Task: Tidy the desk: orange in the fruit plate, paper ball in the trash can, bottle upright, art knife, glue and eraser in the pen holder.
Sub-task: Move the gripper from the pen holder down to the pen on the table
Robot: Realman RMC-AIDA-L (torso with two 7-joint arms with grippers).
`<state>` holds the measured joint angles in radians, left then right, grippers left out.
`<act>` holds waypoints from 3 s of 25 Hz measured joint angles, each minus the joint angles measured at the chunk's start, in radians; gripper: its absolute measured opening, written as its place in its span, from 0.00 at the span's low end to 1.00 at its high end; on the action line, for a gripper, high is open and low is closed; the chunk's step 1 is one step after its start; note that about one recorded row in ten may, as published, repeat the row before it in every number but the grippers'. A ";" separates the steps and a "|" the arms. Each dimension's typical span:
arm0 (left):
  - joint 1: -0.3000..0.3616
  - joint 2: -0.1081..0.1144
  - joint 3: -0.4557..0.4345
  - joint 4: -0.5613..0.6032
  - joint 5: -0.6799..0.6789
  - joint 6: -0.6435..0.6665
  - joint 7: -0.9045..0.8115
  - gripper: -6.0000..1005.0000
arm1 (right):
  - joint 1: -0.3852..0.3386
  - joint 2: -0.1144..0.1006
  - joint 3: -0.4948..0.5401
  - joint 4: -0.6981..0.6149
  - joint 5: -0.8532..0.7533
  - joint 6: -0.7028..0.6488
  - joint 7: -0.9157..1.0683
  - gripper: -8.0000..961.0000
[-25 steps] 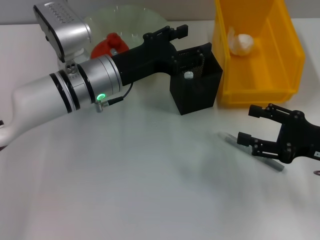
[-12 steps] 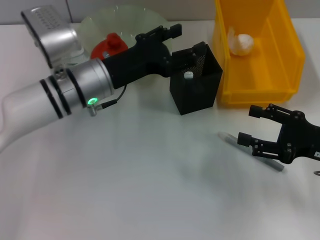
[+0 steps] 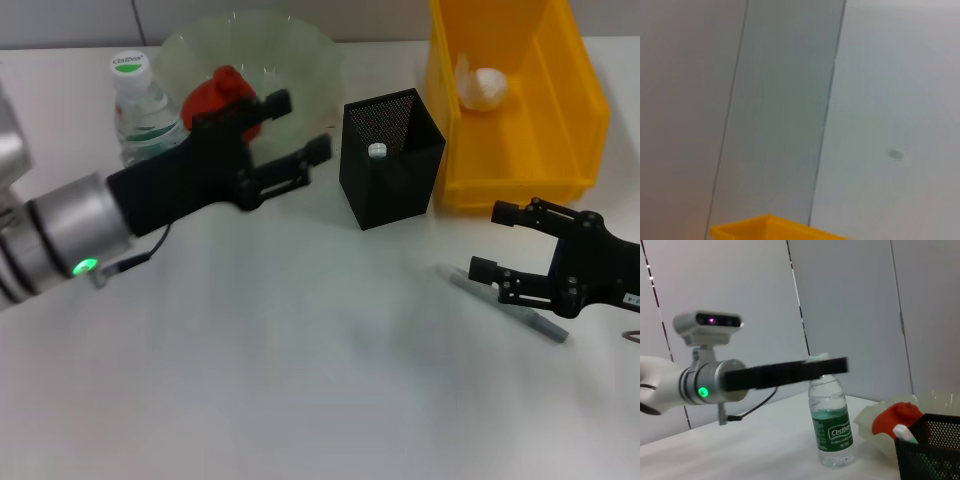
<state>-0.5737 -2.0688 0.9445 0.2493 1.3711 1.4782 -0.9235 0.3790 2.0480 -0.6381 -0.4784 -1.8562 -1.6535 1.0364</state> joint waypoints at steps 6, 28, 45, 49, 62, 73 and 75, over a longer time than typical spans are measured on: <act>0.128 0.013 0.079 0.113 0.001 0.061 -0.033 0.78 | 0.027 -0.001 0.000 0.003 -0.001 0.001 0.003 0.85; 0.279 0.131 0.193 0.133 0.066 0.164 -0.008 0.78 | 0.058 0.000 -0.003 0.003 -0.002 0.003 0.019 0.85; 0.270 0.147 0.176 0.140 0.130 0.157 0.004 0.78 | 0.059 -0.003 -0.002 0.003 -0.001 0.005 0.032 0.85; 0.268 0.146 0.163 0.140 0.131 0.155 0.004 0.78 | 0.060 -0.003 -0.001 0.001 0.000 0.005 0.040 0.85; 0.267 0.144 0.158 0.140 0.129 0.155 0.005 0.78 | 0.059 -0.009 -0.015 -0.269 -0.127 -0.054 0.379 0.85; 0.265 0.139 0.129 0.140 0.130 0.160 0.000 0.78 | 0.119 -0.017 -0.022 -0.528 -0.346 -0.176 0.669 0.85; 0.264 0.139 0.127 0.140 0.130 0.160 -0.001 0.78 | 0.128 -0.018 -0.030 -0.543 -0.366 -0.181 0.689 0.85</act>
<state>-0.3102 -1.9301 1.0718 0.3896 1.5015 1.6384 -0.9247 0.5066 2.0302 -0.6677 -1.0211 -2.2218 -1.8348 1.7253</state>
